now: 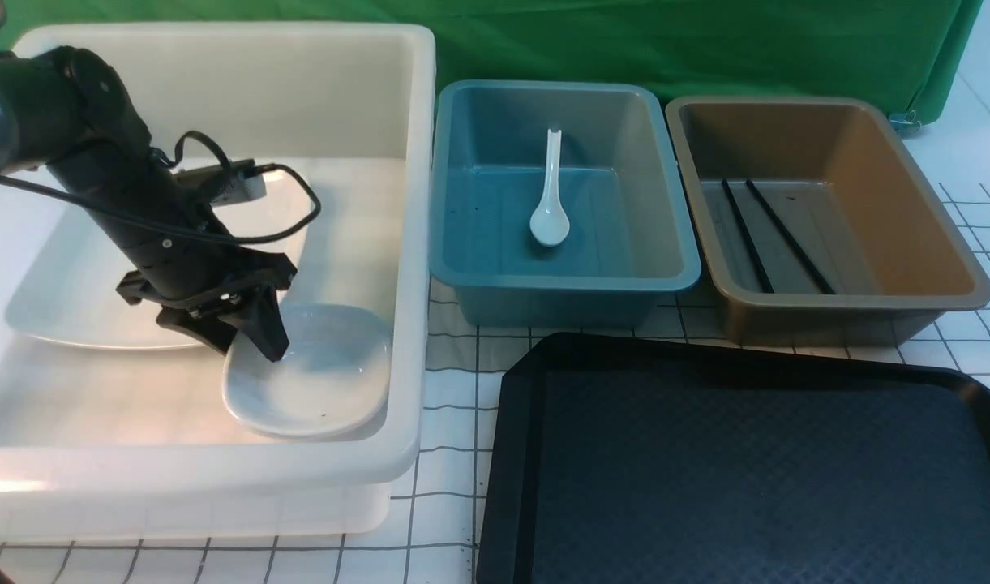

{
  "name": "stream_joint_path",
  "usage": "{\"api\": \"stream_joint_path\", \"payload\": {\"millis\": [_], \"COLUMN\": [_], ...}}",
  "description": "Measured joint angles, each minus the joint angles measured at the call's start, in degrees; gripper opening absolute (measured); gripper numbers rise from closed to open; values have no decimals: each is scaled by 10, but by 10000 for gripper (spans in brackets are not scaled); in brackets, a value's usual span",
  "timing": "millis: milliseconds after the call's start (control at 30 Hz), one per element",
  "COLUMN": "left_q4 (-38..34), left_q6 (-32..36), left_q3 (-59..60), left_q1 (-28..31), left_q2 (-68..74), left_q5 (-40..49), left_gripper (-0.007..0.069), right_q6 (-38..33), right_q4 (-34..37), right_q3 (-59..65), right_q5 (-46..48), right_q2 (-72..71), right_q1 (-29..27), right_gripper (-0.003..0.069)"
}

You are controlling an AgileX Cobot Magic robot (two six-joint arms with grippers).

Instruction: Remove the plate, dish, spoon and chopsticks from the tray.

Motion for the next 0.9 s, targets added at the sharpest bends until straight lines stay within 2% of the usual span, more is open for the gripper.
{"api": "stream_joint_path", "payload": {"millis": [67, 133, 167, 233, 333, 367, 433, 467, 533, 567, 700, 867, 900], "left_q4": [9, 22, 28, 36, 39, 45, 58, 71, 89, 95, 100, 96, 95], "left_q6": [-3, -24, -37, -61, -69, -74, -75, -75, -75, -75, -75, -75, -75], "left_q3": [-13, -43, -58, -79, -91, -93, -93, -93, -93, -93, -93, -94, -94], "left_q1": [0, 0, 0, 0, 0, 0, 0, 0, 0, 0, 0, 0, 0], "left_q2": [1, 2, 0, -7, -23, -39, -59, -79, -107, -117, -182, -238, -251], "left_q5": [11, 27, 30, 30, 30, 32, 33, 34, 35, 35, 36, 29, 24], "left_gripper": [409, 450, 457, 454, 407, 332, 241, 165, 65, 39, -3, -6, -6], "right_q6": [-3, -7, -14, -22, -31, -33, -34, -34, -34, -34, -41, -50, -50], "right_q4": [0, 0, 0, 0, 0, 0, 0, 0, 0, 0, 0, 0, 0], "right_q3": [-2, -15, -24, -43, -65, -75, -75, -72, -63, -57, -4, 122, 157], "right_q5": [3, 12, 20, 39, 62, 70, 73, 76, 77, 76, 30, -138, -197], "right_q2": [0, 0, 0, 0, -1, -9, -28, -45, -79, -97, -193, -300, -316], "right_q1": [0, 0, 0, 0, 0, 0, 0, 0, 0, 0, 0, 0, 0], "right_gripper": [182, 119, 73, 24, 12, 8, 6, 6, 6, 6, 6, 6, 6]}}
